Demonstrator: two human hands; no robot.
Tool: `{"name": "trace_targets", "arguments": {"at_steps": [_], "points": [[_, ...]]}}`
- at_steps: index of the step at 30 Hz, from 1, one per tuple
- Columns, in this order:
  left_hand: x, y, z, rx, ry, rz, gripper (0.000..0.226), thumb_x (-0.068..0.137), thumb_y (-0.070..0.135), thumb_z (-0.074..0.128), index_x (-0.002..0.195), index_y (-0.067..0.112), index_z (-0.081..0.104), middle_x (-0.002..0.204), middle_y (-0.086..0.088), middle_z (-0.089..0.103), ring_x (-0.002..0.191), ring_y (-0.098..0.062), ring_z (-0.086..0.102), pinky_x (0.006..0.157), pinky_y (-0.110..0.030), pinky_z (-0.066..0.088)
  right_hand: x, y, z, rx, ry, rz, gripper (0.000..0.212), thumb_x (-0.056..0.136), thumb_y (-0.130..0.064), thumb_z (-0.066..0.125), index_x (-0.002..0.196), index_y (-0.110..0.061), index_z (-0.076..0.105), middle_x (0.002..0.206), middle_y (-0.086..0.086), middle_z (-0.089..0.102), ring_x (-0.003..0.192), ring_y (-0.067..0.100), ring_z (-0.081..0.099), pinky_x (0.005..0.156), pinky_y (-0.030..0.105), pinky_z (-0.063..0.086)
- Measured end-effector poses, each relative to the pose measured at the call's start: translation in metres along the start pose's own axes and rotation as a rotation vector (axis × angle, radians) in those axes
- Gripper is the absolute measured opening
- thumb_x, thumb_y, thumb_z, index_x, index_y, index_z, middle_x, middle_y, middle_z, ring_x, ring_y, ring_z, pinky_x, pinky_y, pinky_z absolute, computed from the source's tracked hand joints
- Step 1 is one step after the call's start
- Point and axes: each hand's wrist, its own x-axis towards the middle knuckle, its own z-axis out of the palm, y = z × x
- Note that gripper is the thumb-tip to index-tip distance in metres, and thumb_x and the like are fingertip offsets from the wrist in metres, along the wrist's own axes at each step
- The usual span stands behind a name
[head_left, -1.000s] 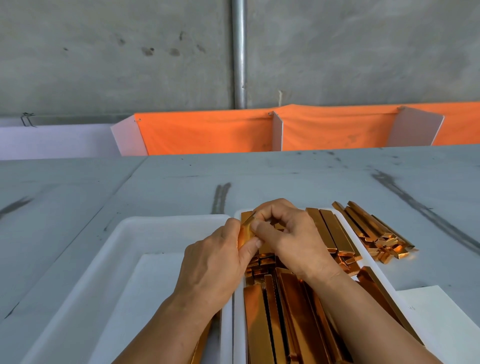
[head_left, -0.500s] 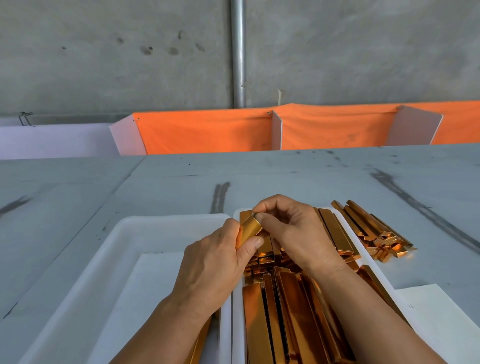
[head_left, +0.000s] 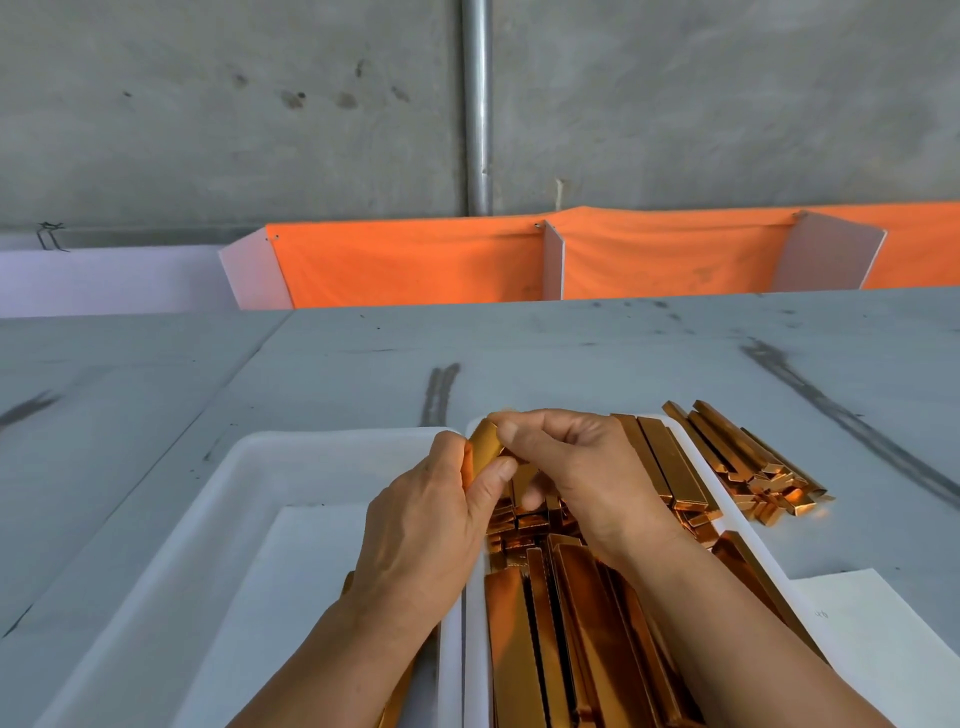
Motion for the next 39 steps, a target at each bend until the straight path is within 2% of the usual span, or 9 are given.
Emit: {"name": "trace_targets", "arguments": {"at_steps": [4,10,14,17,20,23,31,36,39], "points": [[-0.001,0.001,0.000,-0.019,0.004,-0.013,0.059,0.076,0.075,0.010,0.096,0.027,0.038,0.064,0.008,0.048,0.056,-0.007,0.053,0.049,-0.019,0.038,0.001,0.003,0.004,-0.033,0.043,-0.036,0.007,0.090,-0.022,0.071,0.089,-0.023,0.078,0.070,0.000,0.074,0.047,0.011,0.056,0.054,0.020,0.051],[0.000,0.003,0.001,0.009,-0.030,-0.021,0.058,0.072,0.077,0.011,0.095,0.029,0.034,0.064,0.011,0.044,0.053,-0.005,0.047,0.048,-0.015,0.028,0.002,0.006,0.005,-0.062,0.084,-0.048,0.011,0.090,-0.022,0.070,0.088,-0.014,0.078,0.078,0.003,0.076,0.050,0.012,0.057,0.055,0.020,0.052],[0.001,0.002,0.001,-0.009,-0.029,-0.028,0.058,0.073,0.076,0.011,0.099,0.030,0.035,0.066,0.012,0.045,0.057,-0.006,0.050,0.050,-0.015,0.031,-0.001,0.003,0.003,-0.021,0.049,-0.058,0.020,0.097,-0.029,0.059,0.100,-0.021,0.077,0.072,0.007,0.071,0.054,0.015,0.058,0.059,0.024,0.052],[0.001,0.002,0.002,-0.018,-0.028,-0.003,0.058,0.073,0.077,0.009,0.100,0.032,0.034,0.067,0.013,0.045,0.060,-0.004,0.052,0.052,-0.014,0.032,0.001,-0.001,-0.002,0.098,0.135,-0.013,0.024,0.102,-0.028,0.051,0.108,-0.027,0.074,0.067,0.009,0.064,0.050,0.016,0.058,0.051,0.020,0.050],[0.000,0.002,0.003,0.003,-0.042,0.024,0.056,0.073,0.077,0.008,0.100,0.034,0.031,0.067,0.014,0.044,0.060,-0.002,0.050,0.051,-0.011,0.028,0.005,-0.001,-0.006,0.186,0.156,0.138,0.024,0.103,-0.021,0.049,0.107,-0.018,0.072,0.069,0.007,0.064,0.048,0.015,0.057,0.046,0.020,0.049],[0.001,0.001,0.002,0.017,-0.059,0.026,0.057,0.074,0.077,0.010,0.101,0.033,0.033,0.067,0.014,0.044,0.059,-0.002,0.049,0.049,-0.010,0.027,0.006,-0.001,-0.005,0.304,0.017,0.249,0.025,0.101,-0.018,0.055,0.109,0.000,0.069,0.071,0.010,0.068,0.049,0.012,0.055,0.042,0.018,0.047],[0.000,0.003,0.000,0.025,-0.083,0.056,0.047,0.080,0.074,0.017,0.094,0.031,0.029,0.065,0.015,0.039,0.055,-0.001,0.045,0.049,-0.011,0.026,0.006,0.001,-0.006,0.260,-0.059,0.200,0.040,0.091,-0.032,0.066,0.103,0.006,0.068,0.069,0.013,0.065,0.047,0.014,0.049,0.046,0.017,0.046],[0.000,0.004,-0.002,0.048,-0.090,0.066,0.052,0.076,0.077,0.010,0.092,0.031,0.029,0.065,0.013,0.040,0.057,-0.002,0.046,0.049,-0.012,0.026,0.006,0.001,-0.006,0.201,-0.049,0.162,0.032,0.077,-0.033,0.074,0.093,-0.005,0.072,0.067,0.012,0.065,0.047,0.016,0.050,0.048,0.020,0.046],[-0.001,0.004,-0.002,0.040,-0.084,0.076,0.048,0.078,0.077,0.013,0.086,0.031,0.027,0.062,0.011,0.039,0.054,-0.003,0.045,0.048,-0.013,0.026,0.008,0.003,-0.006,0.153,-0.002,0.125,0.013,0.086,-0.023,0.073,0.087,-0.010,0.071,0.067,0.015,0.065,0.044,0.016,0.049,0.046,0.022,0.045]]}}
